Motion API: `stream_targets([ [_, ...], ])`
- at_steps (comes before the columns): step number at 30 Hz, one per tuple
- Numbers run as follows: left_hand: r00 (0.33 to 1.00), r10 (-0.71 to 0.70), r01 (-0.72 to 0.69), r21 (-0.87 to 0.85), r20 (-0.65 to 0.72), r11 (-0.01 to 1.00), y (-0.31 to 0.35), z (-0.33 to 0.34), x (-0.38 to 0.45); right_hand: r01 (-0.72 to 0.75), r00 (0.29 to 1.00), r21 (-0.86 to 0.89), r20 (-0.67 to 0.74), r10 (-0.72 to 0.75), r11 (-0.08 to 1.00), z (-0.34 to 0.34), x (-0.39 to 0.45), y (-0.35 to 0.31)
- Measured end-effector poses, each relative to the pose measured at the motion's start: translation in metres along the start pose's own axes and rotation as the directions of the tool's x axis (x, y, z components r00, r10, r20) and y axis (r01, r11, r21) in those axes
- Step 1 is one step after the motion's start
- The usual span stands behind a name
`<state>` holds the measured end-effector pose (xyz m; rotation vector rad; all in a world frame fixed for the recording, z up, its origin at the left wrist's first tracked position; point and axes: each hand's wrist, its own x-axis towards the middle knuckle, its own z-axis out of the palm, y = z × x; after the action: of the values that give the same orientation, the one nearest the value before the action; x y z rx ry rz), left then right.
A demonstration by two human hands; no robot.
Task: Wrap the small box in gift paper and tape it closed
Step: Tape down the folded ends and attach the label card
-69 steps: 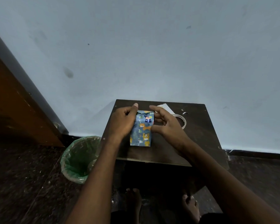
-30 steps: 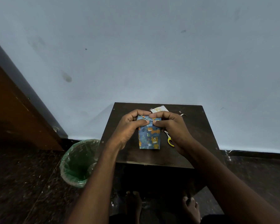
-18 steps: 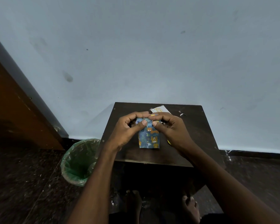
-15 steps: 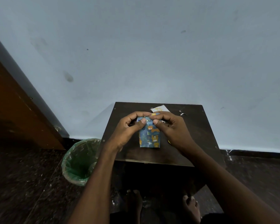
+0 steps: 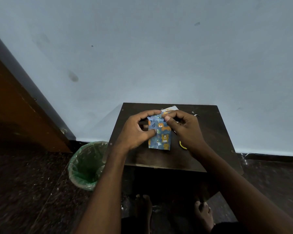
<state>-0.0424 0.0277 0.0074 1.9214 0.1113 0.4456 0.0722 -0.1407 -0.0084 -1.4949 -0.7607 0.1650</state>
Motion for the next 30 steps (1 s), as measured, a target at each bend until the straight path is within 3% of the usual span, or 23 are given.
stream_targets([
  [11, 0.992, 0.094, -0.076, 0.180, -0.090, 0.981, -0.004, 0.003, 0.001, -0.044, 0.999, 0.017, 0.014, 0.043, 0.999, -0.006, 0.004, -0.001],
  [18, 0.997, 0.064, -0.057, 0.178, -0.033, 0.982, -0.001, 0.005, 0.002, -0.134, 0.990, 0.095, -0.024, 0.137, 0.986, -0.009, 0.007, -0.003],
  [30, 0.997, 0.064, -0.049, 0.263, -0.047, 0.964, -0.012, 0.012, 0.006, -0.149, 0.986, 0.088, -0.058, 0.154, 0.985, -0.010, 0.009, -0.001],
])
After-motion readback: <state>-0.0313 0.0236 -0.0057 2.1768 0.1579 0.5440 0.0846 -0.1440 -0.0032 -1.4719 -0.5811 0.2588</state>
